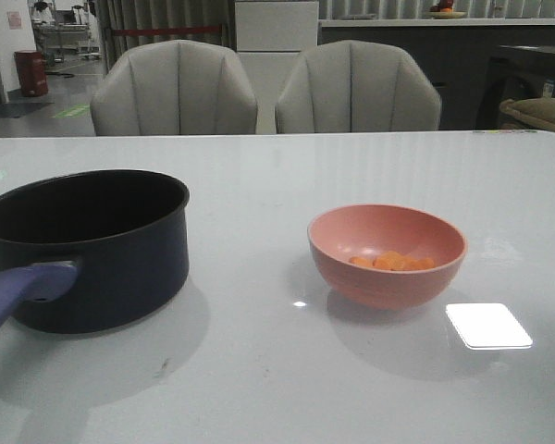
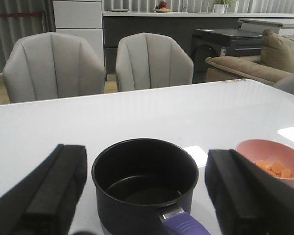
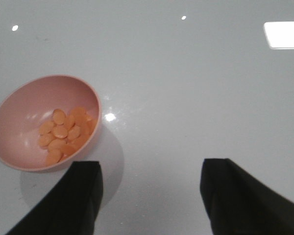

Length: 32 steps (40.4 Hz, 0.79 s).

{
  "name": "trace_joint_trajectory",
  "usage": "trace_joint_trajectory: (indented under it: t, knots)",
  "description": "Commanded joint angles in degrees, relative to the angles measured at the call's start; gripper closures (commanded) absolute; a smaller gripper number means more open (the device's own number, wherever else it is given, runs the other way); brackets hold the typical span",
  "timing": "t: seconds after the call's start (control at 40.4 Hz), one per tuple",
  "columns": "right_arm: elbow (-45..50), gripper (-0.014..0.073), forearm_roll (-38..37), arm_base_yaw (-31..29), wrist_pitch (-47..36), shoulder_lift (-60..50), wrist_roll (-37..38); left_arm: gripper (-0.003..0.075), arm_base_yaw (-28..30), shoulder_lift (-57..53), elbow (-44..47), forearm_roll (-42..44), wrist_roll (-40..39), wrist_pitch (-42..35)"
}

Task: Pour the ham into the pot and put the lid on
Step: 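Lower the right gripper to the pink bowl rim and grasp it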

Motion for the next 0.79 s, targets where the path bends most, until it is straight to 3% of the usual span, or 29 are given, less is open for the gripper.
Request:
trace_joint_trajectory:
  t: [0.0,0.173,0.644,0.768]
  knots:
    - [-6.05,0.0054,0.04,3.34,-1.41,6.55,-0.79,0.0192,-0.48,0.59,-1.5,-0.5,-0.13,-4.23]
    - [-14.03,0.0057,1.24,6.56,0.71,19.01,-0.79,0.0192,-0.48,0.59,-1.5,-0.5,-0.13,-4.23]
    - [-28.57,0.006,1.24,6.64,2.47,42.82,-0.79,0.0192,-0.48,0.59,-1.5,-0.5,-0.13,-4.23]
    - [-31.21,0.0117,1.48,6.64,3.93,46.95,-0.79,0.0192,-0.48,0.59,-1.5,-0.5,-0.13,-4.23]
